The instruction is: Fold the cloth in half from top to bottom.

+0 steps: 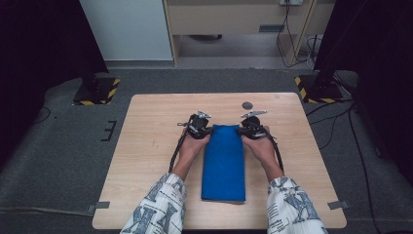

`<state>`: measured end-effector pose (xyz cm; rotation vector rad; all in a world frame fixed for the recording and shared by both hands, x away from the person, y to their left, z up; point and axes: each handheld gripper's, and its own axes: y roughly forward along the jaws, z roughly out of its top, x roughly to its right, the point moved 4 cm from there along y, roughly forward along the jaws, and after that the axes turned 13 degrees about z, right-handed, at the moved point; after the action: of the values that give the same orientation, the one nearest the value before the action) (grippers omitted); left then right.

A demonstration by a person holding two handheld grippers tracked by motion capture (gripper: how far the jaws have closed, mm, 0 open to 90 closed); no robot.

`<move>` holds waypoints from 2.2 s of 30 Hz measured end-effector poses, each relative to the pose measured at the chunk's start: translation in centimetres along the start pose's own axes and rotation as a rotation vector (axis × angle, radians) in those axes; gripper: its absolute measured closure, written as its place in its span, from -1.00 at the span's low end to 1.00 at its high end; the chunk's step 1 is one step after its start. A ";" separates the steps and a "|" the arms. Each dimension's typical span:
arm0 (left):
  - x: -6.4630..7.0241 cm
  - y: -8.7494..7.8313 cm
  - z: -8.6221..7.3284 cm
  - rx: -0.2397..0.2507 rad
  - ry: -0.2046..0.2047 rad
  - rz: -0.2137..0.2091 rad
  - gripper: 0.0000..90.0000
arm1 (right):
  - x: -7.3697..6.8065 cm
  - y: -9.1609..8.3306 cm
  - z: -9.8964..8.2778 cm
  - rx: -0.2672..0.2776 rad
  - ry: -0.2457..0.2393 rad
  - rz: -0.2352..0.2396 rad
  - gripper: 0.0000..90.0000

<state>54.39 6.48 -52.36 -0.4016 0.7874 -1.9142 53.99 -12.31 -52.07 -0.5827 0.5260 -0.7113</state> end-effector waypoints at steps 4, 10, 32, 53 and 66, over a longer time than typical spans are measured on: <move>-0.2 -0.4 0.4 0.010 -0.006 -0.003 0.93 | 0.0 -0.4 0.5 0.025 0.009 0.009 0.92; -0.6 -1.3 1.3 0.046 -0.014 -0.003 0.94 | -0.1 -0.8 1.1 0.046 0.004 0.011 0.92; -1.5 -2.8 3.5 0.103 -0.023 0.018 0.94 | -0.5 -2.1 3.9 0.102 -0.029 0.002 0.92; -1.9 -4.7 4.8 0.143 -0.024 0.026 0.94 | -1.4 -3.2 5.1 0.142 -0.075 0.011 0.92; -0.4 -6.3 4.4 0.151 0.003 0.020 0.94 | -2.4 -4.7 3.4 0.148 -0.093 0.013 0.92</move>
<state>52.95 7.20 -44.86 -0.2969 0.6416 -1.9410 52.48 -12.35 -45.97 -0.4715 0.3867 -0.7011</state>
